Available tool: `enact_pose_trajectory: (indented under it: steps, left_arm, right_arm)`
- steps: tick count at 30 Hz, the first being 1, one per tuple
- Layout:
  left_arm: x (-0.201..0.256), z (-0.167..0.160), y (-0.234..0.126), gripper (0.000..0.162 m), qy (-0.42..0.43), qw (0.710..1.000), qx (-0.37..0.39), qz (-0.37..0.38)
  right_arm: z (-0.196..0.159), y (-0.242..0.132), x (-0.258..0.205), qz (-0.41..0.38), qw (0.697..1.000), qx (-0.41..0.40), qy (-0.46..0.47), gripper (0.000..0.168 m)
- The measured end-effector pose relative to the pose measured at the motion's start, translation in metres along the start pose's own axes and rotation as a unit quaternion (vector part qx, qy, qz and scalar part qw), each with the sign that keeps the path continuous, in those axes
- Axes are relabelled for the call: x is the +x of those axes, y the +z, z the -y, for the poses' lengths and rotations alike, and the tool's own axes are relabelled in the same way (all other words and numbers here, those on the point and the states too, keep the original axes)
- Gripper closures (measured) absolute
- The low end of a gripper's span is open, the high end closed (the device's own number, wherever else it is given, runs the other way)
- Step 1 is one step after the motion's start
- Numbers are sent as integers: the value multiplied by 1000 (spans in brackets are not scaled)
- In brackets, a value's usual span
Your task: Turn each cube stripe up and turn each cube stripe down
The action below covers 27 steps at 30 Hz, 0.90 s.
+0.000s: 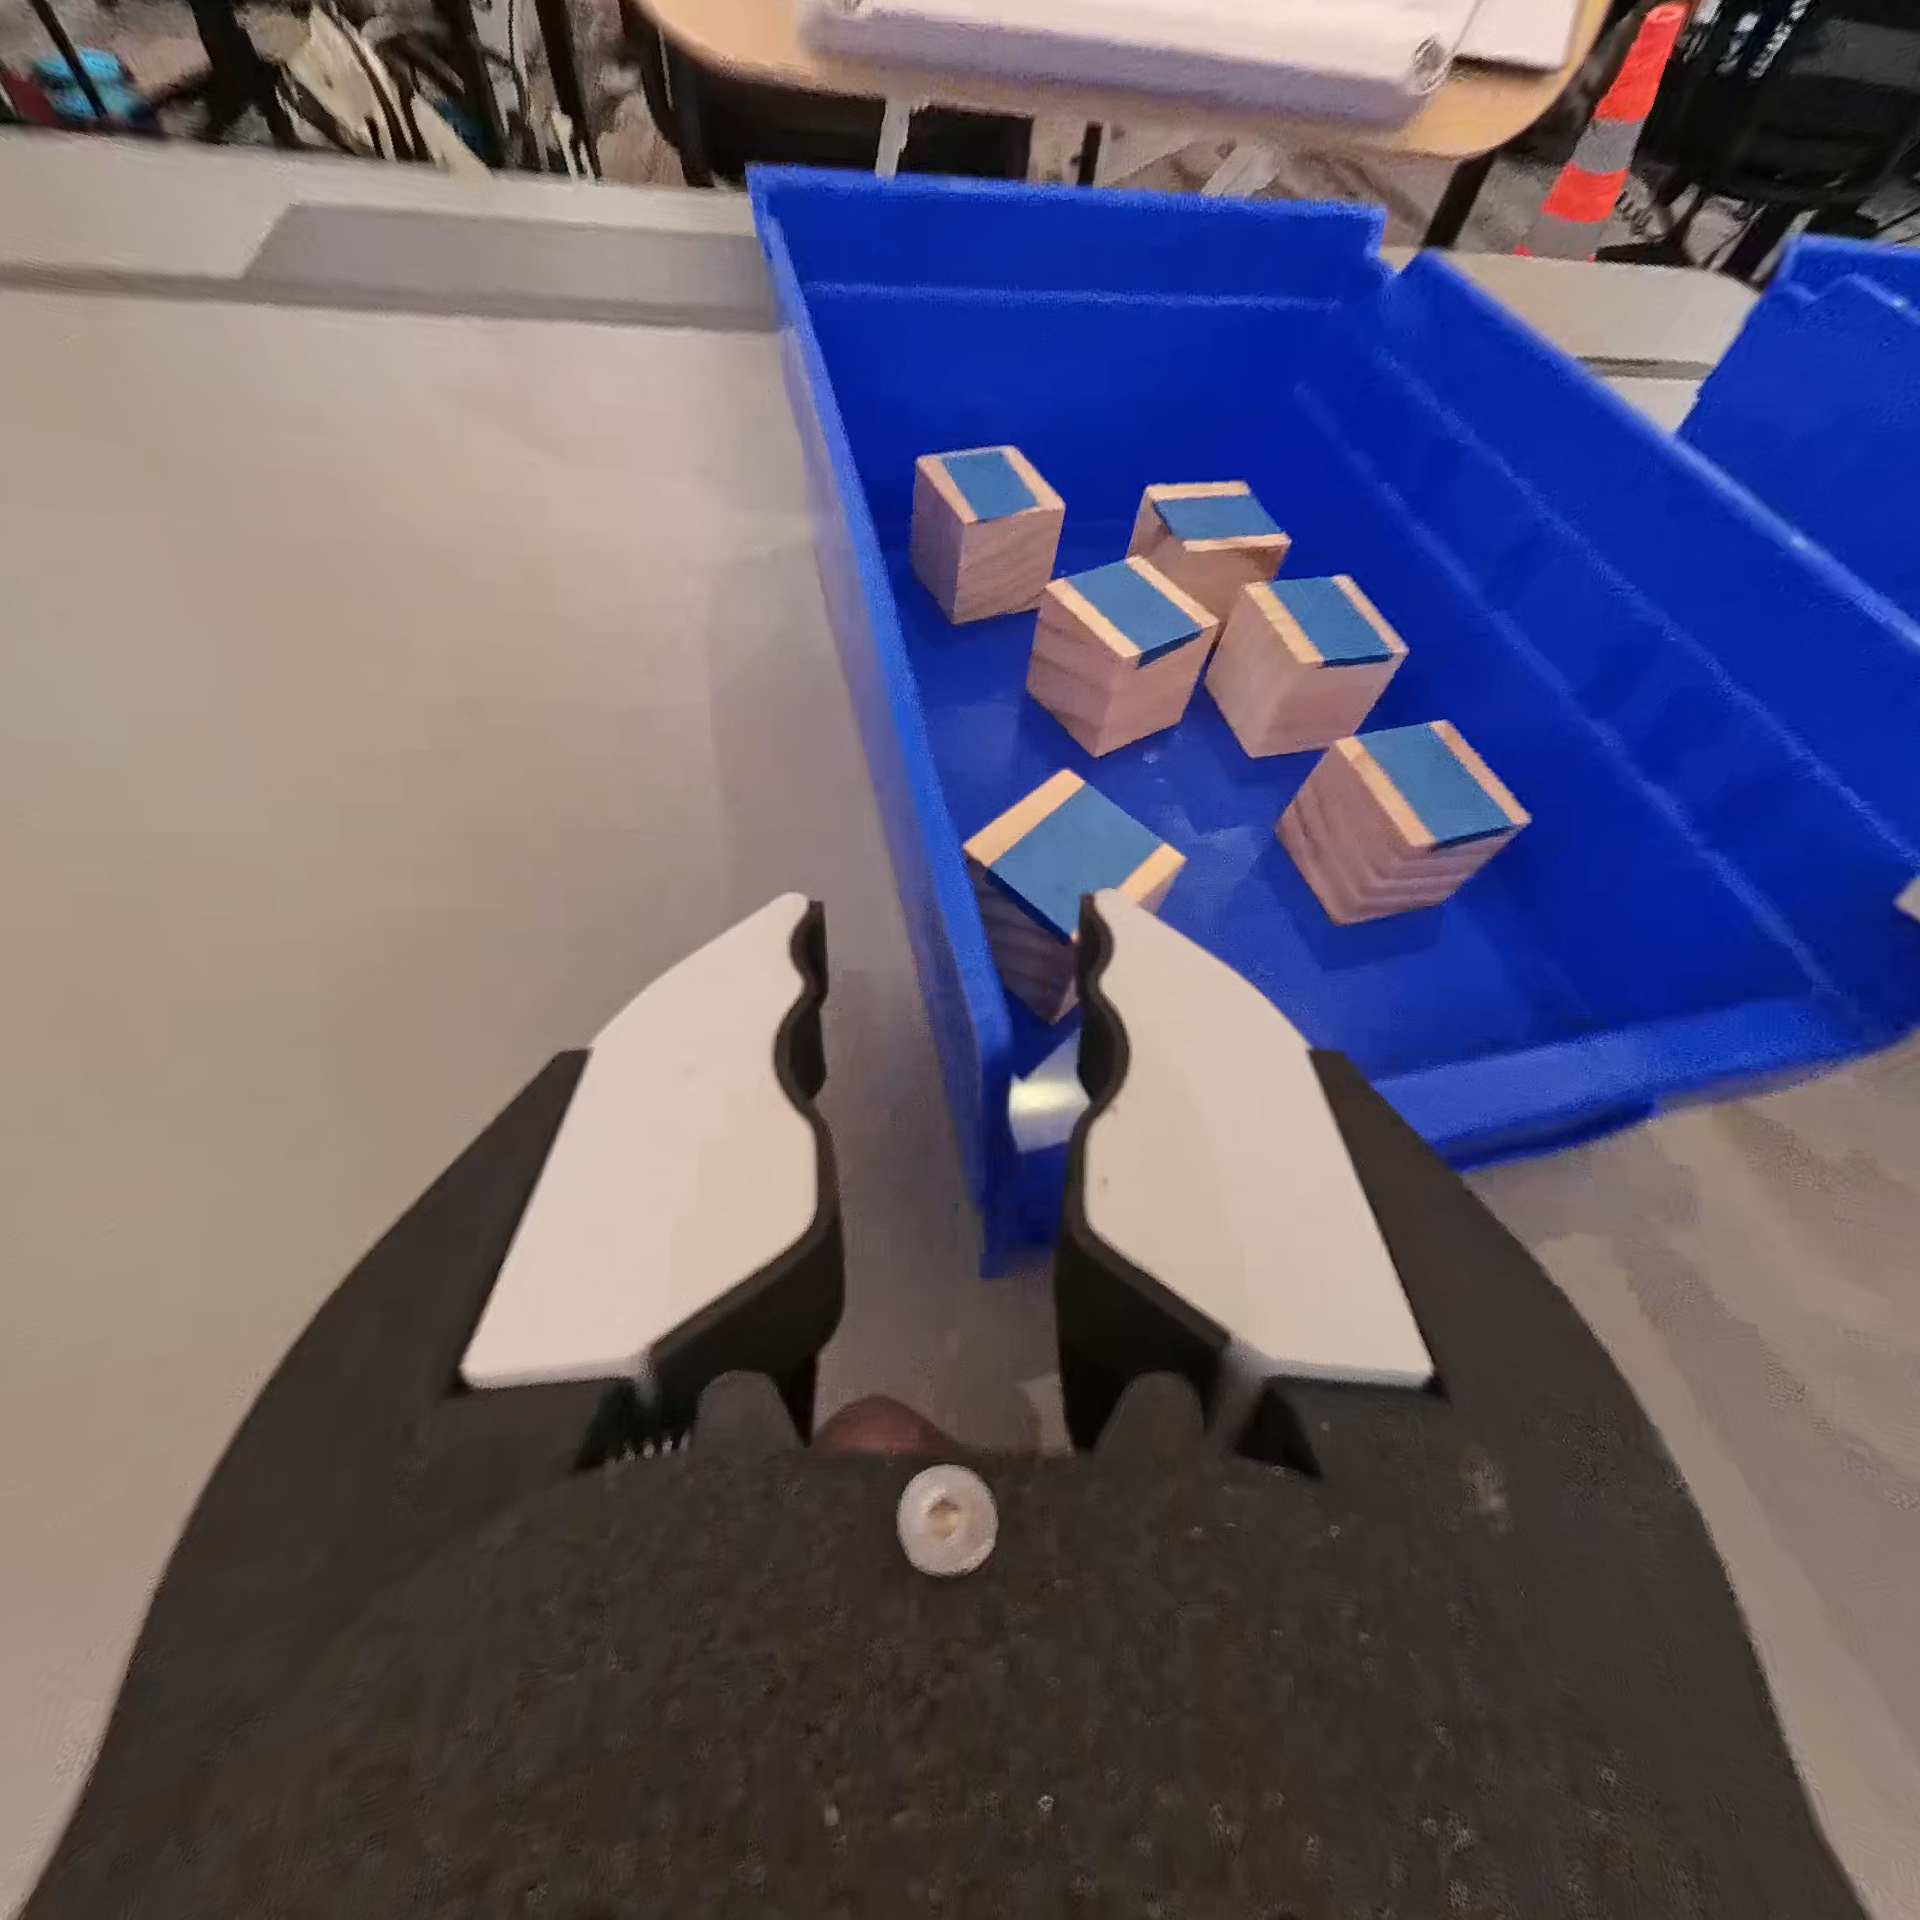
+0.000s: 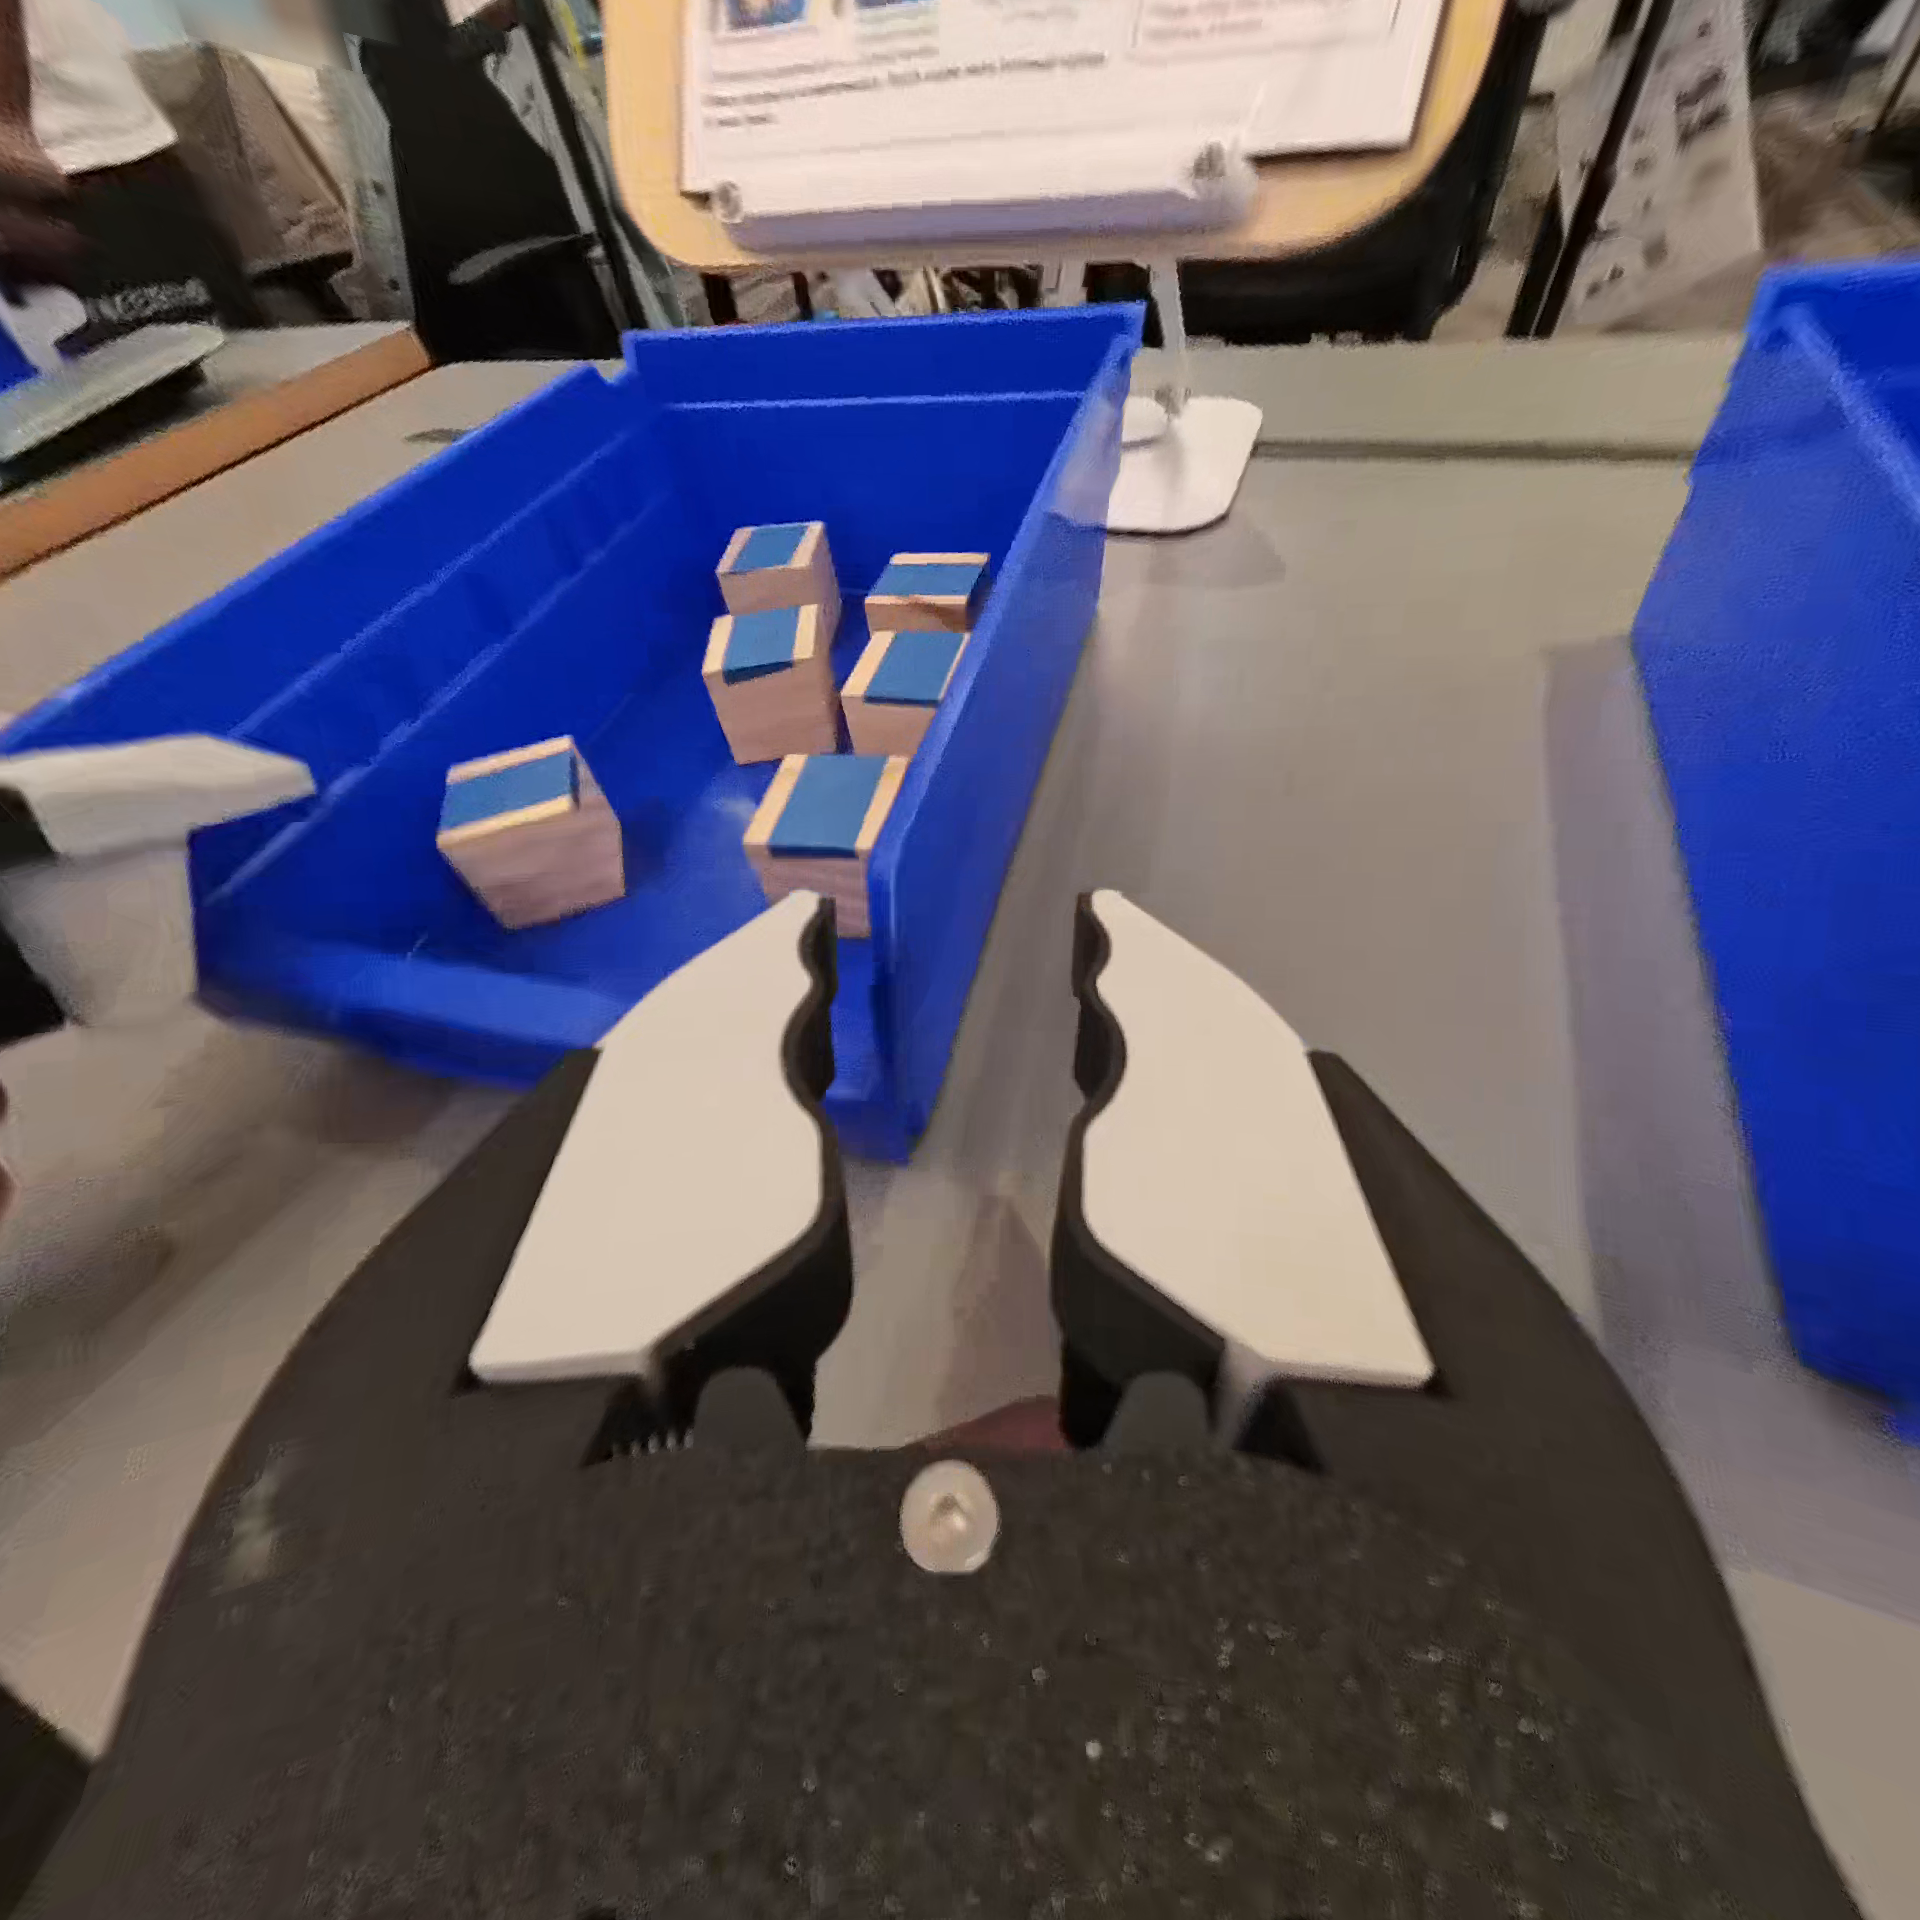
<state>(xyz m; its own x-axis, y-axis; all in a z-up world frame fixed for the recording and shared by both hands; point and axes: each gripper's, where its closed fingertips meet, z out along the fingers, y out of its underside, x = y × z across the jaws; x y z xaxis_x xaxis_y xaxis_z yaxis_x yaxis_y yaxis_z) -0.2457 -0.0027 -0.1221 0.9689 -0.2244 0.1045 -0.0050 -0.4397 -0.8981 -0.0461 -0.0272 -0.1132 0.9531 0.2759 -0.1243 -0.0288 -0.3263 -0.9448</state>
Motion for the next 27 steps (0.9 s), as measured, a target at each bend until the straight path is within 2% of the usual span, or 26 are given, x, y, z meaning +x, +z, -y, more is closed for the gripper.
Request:
enact_pose_trajectory:
  steps: [1,3,4,5,7,8,11,16,21,24,27]
  left_arm:
    - [3,-2,6,119,-9,1000,-12,-12]
    - [10,1,12,130,-28,998,-20,-45]
    - [7,4,13,136,-29,999,-19,-36]
    - [3,7,14,147,-17,999,-16,-23]
    - [-6,11,14,157,17,1000,-9,9]
    - [-9,12,13,157,26,1000,-4,16]
    - [-27,18,5,158,30,999,9,36]
    - [-103,37,-26,159,23,995,39,92]
    - [-197,64,-54,161,31,988,67,134]
    - [-248,64,-60,161,15,988,67,139]
    - [-282,48,-55,161,-13,991,50,124]
  right_arm:
    - [-1,10,0,-7,1000,-5,17,125]
    - [-2,23,1,-34,999,-12,13,138]
    - [-3,28,-2,-37,999,-16,14,139]
    - [-1,31,-6,-31,999,-15,35,147]
    - [0,33,-9,-54,996,-22,64,157]
    - [1,34,-8,-79,995,-26,62,164]
    - [0,37,-26,-101,993,-28,58,164]
    - [10,50,-105,-77,997,2,28,164]
    - [9,88,-199,-47,999,-16,23,163]
    - [7,108,-247,-40,999,-26,-8,162]
    - [1,122,-275,-41,998,-45,-20,162]
